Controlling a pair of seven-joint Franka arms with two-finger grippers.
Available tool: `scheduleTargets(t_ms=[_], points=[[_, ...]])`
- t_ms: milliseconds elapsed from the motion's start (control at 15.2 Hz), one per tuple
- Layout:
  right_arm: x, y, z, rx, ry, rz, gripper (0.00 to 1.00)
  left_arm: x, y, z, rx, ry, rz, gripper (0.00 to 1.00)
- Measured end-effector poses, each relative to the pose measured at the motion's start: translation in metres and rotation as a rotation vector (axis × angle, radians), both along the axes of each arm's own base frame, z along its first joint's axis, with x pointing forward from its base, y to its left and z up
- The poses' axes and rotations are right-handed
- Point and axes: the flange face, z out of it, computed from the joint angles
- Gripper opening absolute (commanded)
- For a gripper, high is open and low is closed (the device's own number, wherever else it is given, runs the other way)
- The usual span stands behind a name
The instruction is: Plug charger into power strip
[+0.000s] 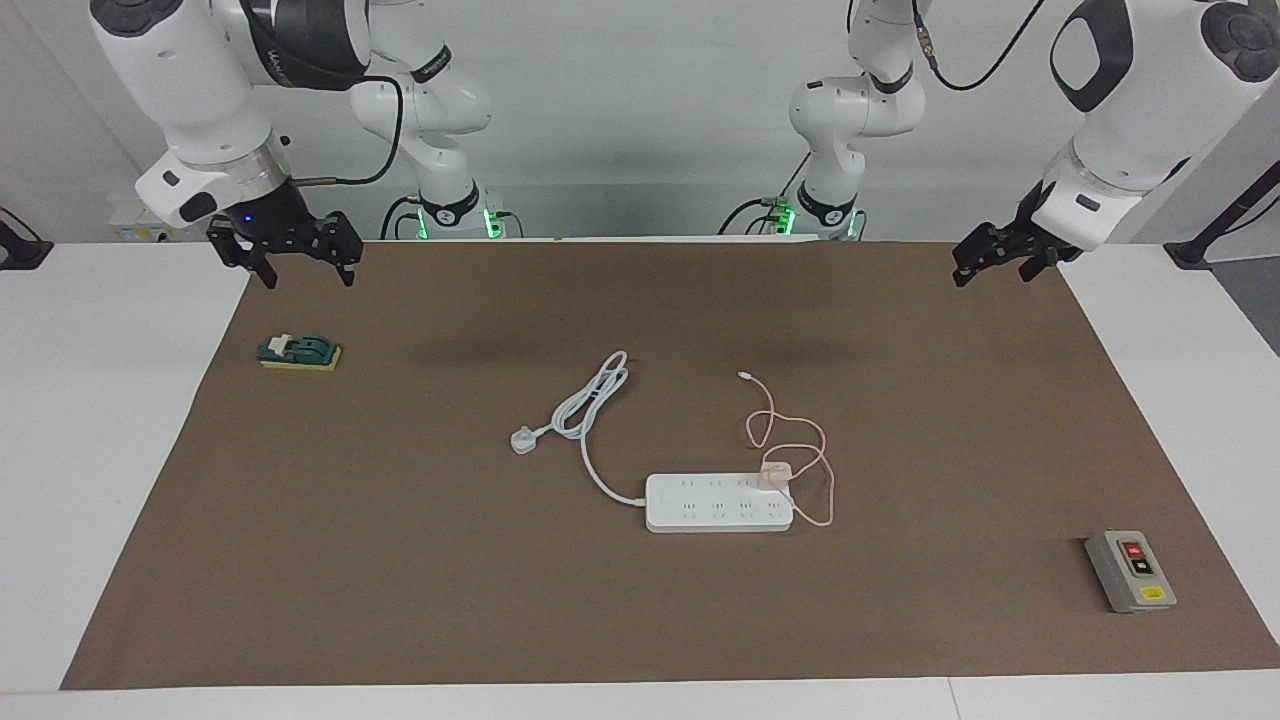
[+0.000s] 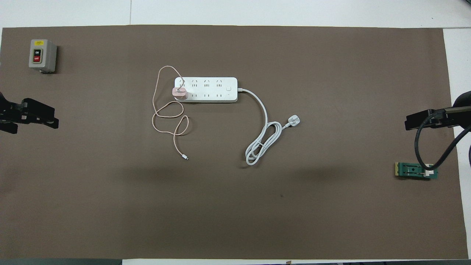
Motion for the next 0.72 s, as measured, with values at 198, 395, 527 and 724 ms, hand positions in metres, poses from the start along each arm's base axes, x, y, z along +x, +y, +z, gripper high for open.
scheduleTargets(t_ms=[198,395,527,724], points=[[-0.0001,0.0,-0.0001,0.0,0.001,0.0,1.0,-0.0001,0.0004,0.0012,-0.001,-0.02,0.001,1.0],[-0.0008,0.0,-0.0006,0.0,0.007,0.0,1.0,0.0003,0.0004,-0.0007,-0.001,-0.02,0.002,1.0],[-0.0008,0.0,-0.0006,0.0,0.007,0.0,1.0,0.0006,0.0005,-0.0007,-0.001,-0.022,0.002,1.0],[-0.0008,0.0,-0.0006,0.0,0.008,0.0,1.0,0.0015,0.0025,-0.0001,-0.002,-0.03,-0.003,1.0]])
